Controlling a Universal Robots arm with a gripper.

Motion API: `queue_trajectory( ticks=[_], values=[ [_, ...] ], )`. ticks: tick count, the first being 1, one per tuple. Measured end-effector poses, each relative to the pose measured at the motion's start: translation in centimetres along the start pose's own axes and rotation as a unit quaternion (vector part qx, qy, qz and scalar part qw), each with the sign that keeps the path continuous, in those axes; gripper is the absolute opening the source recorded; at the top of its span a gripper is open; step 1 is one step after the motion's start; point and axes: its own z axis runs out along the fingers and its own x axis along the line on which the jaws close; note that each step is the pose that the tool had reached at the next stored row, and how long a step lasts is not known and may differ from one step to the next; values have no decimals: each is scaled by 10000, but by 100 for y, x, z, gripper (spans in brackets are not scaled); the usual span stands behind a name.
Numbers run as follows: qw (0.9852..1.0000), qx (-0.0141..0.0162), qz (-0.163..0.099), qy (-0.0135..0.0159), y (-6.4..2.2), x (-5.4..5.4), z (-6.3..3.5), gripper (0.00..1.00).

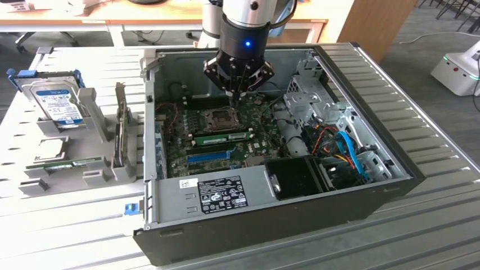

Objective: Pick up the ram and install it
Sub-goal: 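Press down the ram until it locks into place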

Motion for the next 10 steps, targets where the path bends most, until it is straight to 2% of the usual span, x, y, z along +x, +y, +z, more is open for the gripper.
queue_trajectory(
  ticks=[10],
  values=[
    [9991,7,-418,10,0,0,0,11]
  ],
)
